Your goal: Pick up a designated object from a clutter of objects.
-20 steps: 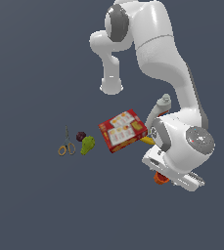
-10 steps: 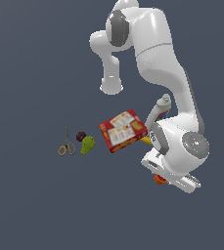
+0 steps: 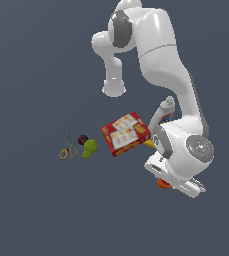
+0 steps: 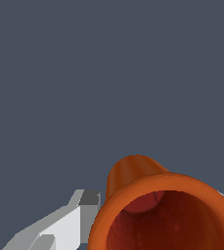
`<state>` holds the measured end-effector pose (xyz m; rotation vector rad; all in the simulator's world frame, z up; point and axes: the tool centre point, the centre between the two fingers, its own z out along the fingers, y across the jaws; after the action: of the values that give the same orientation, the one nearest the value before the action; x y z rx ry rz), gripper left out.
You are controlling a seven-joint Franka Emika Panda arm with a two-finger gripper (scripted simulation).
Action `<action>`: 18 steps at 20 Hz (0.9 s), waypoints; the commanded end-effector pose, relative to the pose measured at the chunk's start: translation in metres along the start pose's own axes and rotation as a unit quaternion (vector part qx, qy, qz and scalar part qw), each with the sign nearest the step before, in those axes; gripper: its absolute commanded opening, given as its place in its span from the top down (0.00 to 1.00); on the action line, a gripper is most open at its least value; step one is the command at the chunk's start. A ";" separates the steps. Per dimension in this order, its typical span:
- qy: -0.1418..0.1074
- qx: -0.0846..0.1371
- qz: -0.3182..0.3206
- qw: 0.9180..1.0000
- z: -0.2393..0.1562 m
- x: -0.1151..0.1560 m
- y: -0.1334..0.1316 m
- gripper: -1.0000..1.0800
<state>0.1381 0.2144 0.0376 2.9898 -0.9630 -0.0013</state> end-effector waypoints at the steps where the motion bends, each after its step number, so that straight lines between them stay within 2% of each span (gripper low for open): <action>1: 0.000 0.000 0.000 1.000 0.000 0.000 0.001 1.00; 10: 0.000 0.000 0.000 1.000 -0.011 0.001 0.017 1.00; 18: 0.000 0.000 0.000 1.000 -0.034 0.003 0.054 1.00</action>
<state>0.1131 0.1768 0.0656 2.9893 -0.9625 -0.0033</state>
